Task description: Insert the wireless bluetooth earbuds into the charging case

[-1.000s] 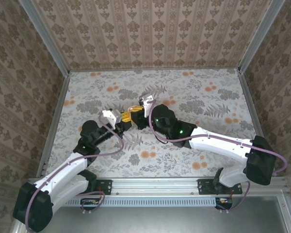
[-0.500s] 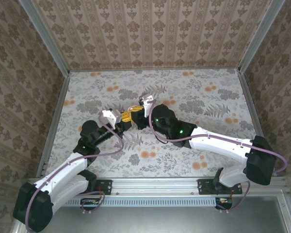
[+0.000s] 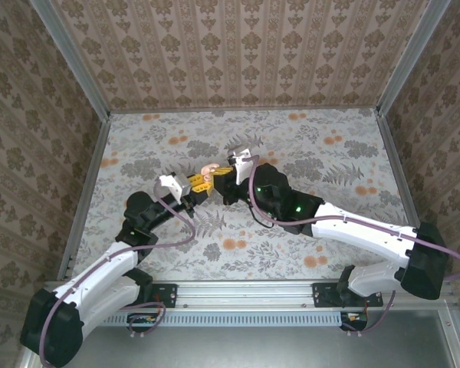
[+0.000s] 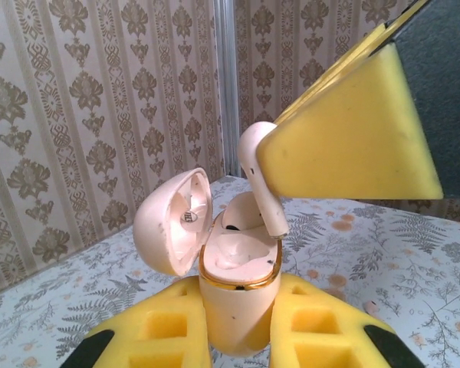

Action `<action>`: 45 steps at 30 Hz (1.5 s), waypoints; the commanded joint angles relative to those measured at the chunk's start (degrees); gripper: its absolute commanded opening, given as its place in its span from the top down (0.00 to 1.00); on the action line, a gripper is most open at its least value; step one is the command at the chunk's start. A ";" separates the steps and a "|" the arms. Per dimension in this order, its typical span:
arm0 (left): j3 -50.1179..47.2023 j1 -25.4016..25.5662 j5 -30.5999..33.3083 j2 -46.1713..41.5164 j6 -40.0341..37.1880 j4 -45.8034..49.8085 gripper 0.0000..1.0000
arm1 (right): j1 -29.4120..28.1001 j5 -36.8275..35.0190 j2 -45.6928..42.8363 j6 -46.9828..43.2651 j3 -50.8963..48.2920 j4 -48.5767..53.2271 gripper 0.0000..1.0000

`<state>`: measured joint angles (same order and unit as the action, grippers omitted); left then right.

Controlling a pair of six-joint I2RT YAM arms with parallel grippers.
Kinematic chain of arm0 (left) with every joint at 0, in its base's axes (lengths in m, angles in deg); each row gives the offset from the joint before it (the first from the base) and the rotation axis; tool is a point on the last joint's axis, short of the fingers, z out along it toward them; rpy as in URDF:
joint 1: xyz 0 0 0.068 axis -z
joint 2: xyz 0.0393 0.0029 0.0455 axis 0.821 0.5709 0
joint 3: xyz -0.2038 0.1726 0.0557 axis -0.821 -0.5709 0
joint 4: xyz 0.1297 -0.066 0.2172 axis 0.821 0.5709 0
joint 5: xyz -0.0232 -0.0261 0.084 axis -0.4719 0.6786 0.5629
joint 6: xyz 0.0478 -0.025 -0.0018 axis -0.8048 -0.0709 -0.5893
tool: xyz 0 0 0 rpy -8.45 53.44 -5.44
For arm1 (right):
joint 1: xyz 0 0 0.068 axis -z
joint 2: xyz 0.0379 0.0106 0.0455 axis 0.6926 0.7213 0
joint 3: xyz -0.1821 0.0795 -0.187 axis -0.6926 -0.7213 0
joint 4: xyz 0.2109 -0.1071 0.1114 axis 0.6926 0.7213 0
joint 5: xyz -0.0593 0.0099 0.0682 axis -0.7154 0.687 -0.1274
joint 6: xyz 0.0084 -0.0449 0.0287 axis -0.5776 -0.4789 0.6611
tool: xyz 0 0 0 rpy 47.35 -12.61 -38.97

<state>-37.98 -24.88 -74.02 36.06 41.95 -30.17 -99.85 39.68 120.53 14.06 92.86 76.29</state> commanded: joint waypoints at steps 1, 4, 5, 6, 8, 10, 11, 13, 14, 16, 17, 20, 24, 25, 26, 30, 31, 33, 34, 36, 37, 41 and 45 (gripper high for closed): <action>-0.40 0.04 -2.09 -1.10 -2.29 -3.08 1.00 | 0.22 1.50 -2.70 1.02 -1.15 0.40 0.92; -2.06 0.01 -1.88 -1.49 -3.80 -5.07 1.00 | 0.46 2.65 -5.62 1.94 -1.21 -0.99 0.92; -2.45 0.02 -1.45 -1.59 -4.52 -5.53 1.00 | 0.55 3.04 -6.52 2.29 -1.41 -1.37 0.92; -2.57 0.02 -0.99 -1.79 -5.10 -5.25 1.00 | 0.71 3.47 -7.39 2.75 -1.51 -1.66 0.92; -2.47 0.15 -0.50 -2.05 -6.59 -4.61 1.00 | 0.98 4.23 -8.64 3.61 -1.88 -2.46 0.91; -2.43 0.12 0.00 -2.20 -7.88 -4.59 1.00 | 1.14 4.80 -9.65 4.50 -2.51 -3.05 0.91; -2.40 0.11 -0.01 -2.39 -8.64 -4.62 1.00 | 1.16 5.03 -10.03 4.69 -2.78 -3.21 0.91; -2.15 0.11 -0.55 -2.61 -9.99 -4.32 1.00 | 1.22 5.45 -10.56 4.70 -3.16 -3.37 0.91; -1.83 0.11 -0.92 -2.85 -10.63 -3.83 1.00 | 1.40 6.05 -10.56 4.49 -3.31 -3.38 0.92; -1.10 0.11 -1.65 -3.14 -11.83 -2.52 1.00 | 1.75 7.99 -10.34 4.41 -3.38 -3.37 0.91; -0.92 0.11 -1.91 -3.42 -11.91 -2.19 1.00 | 1.86 8.82 -10.00 4.37 -3.35 -3.29 0.91; -0.71 0.11 -3.04 -4.04 -12.06 -1.95 1.00 | 2.37 11.74 -8.79 4.44 -3.20 -3.84 0.91; -0.86 0.10 -4.29 -5.05 -11.89 -1.81 1.00 | 3.35 16.81 -6.62 4.69 -1.51 -3.38 0.92; -0.88 0.19 -4.24 -5.46 -12.33 -1.33 1.00 | 3.65 17.85 -6.26 4.66 -0.89 -3.00 0.92; -0.82 0.29 -3.92 -5.98 -12.99 -0.36 1.00 | 3.73 18.53 -6.04 4.67 -0.58 -2.92 0.92; -0.64 0.50 -2.38 -8.26 -16.29 3.56 1.00 | 4.67 20.38 -5.83 5.19 -0.29 -2.93 0.92; -0.35 0.46 -2.19 -8.64 -16.99 4.66 1.00 | 5.03 21.04 -5.70 5.42 -0.13 -2.79 0.92; 0.30 0.46 -2.23 -8.87 -17.94 6.68 1.00 | 5.84 22.93 -5.25 6.07 0.22 -2.40 0.92; 0.82 0.46 -2.38 -8.71 -18.22 7.70 1.00 | 6.12 23.75 -4.84 6.35 0.62 -1.96 0.92; 1.45 0.46 -2.64 -8.15 -18.31 8.57 1.00 | 6.15 24.69 -3.97 6.51 1.36 -1.37 0.92; 1.60 0.48 -2.75 -7.84 -18.19 8.78 1.00 | 6.25 25.21 -3.40 6.78 1.62 -1.20 0.92; 2.25 0.50 -2.68 -6.98 -16.47 8.52 1.00 | 6.26 26.61 -1.69 7.43 2.33 -1.79 0.93; 3.36 0.54 -2.14 -6.09 -13.56 8.71 1.00 | 5.91 24.84 -0.56 6.11 2.94 0.22 0.94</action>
<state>-37.59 -24.77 -76.23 29.76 26.32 -21.54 -93.81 63.97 119.26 20.31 93.69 75.00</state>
